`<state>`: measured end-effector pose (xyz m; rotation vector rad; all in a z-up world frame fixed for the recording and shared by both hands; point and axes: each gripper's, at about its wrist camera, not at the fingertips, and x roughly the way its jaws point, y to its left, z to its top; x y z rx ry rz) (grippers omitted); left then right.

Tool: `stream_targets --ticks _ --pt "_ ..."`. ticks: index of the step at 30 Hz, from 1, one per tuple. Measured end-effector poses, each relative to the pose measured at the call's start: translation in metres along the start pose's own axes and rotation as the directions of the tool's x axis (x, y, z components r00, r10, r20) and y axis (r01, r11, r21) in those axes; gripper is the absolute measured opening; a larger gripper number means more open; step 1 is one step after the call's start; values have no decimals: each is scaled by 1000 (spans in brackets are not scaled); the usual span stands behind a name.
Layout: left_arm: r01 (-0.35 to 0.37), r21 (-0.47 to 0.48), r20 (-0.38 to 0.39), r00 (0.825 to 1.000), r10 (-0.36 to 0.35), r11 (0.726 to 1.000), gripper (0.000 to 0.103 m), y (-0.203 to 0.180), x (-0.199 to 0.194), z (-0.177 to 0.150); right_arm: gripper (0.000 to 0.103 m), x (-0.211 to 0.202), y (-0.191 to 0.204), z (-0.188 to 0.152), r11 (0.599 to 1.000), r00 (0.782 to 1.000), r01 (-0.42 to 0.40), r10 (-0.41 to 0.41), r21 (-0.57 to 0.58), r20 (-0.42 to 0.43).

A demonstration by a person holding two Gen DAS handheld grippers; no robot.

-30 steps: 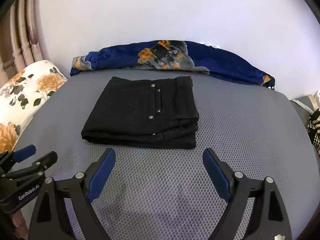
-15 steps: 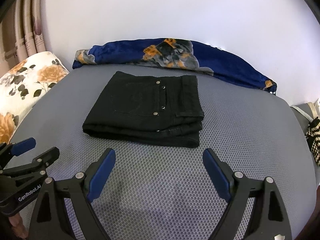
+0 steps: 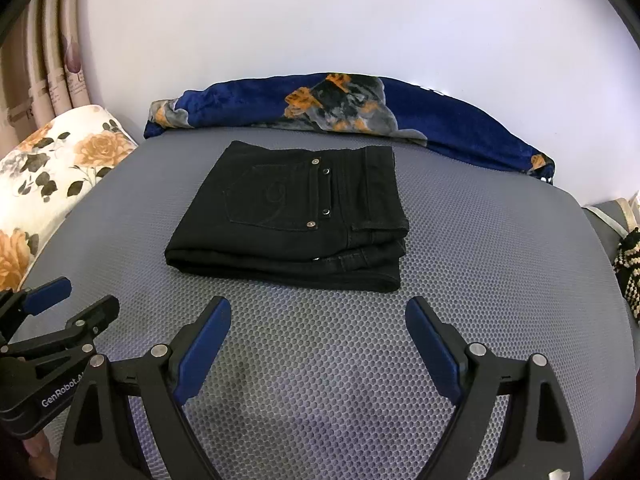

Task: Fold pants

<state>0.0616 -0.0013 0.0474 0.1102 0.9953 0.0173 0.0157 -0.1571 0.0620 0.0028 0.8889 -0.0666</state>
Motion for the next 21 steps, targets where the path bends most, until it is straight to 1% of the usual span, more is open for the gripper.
stream_targets --ticks 10,21 --pt "-17 15 5 1000 17 1000 64 -4 1 -1 86 3 -1 -1 1000 1000 8 -8 6 -9" --pt "-18 10 -1 1000 18 1000 64 -3 3 -1 86 3 1 -2 1000 1000 -2 2 7 -14"
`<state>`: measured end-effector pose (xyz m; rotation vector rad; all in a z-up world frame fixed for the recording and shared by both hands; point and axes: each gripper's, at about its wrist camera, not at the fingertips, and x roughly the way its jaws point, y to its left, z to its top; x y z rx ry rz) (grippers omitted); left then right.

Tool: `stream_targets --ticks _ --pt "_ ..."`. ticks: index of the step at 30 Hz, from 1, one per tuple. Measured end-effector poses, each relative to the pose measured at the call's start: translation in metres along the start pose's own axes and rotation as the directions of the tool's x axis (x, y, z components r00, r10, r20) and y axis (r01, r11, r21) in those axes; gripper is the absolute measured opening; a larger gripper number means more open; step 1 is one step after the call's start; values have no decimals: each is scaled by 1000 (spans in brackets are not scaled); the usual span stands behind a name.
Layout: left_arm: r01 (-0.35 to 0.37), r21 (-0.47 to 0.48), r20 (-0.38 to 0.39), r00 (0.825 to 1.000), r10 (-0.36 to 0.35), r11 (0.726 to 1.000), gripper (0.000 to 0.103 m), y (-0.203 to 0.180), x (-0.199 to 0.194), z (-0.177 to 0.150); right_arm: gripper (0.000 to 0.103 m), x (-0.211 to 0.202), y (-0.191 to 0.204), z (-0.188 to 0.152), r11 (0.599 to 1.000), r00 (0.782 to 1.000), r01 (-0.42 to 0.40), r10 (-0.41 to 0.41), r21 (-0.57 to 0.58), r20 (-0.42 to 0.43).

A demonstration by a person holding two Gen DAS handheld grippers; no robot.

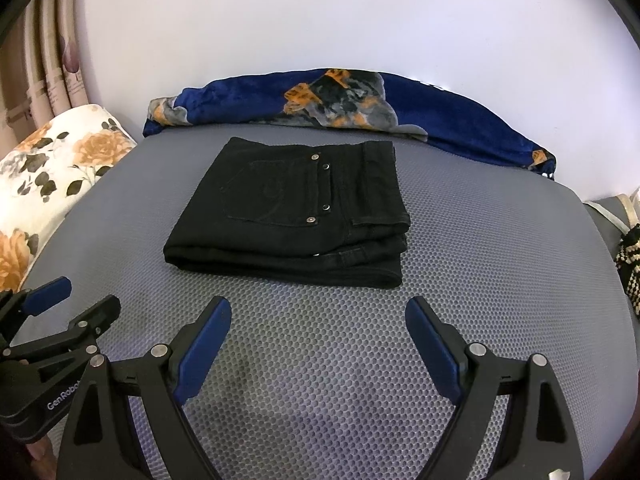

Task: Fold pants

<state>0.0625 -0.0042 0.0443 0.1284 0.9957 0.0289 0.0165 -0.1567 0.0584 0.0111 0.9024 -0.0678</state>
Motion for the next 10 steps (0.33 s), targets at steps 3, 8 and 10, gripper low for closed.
stream_targets --ticks 3,8,10 --pt "4 -1 -3 1000 -4 1000 64 0 0 -1 86 0 0 0 1000 1000 0 0 1 -2" --pt "12 7 -6 1000 -12 1000 64 -2 1 -2 86 1 0 0 1000 1000 1 -1 4 -5" --pt "17 4 -13 1000 -17 1000 64 -2 1 -2 86 2 0 0 1000 1000 0 0 4 -4"
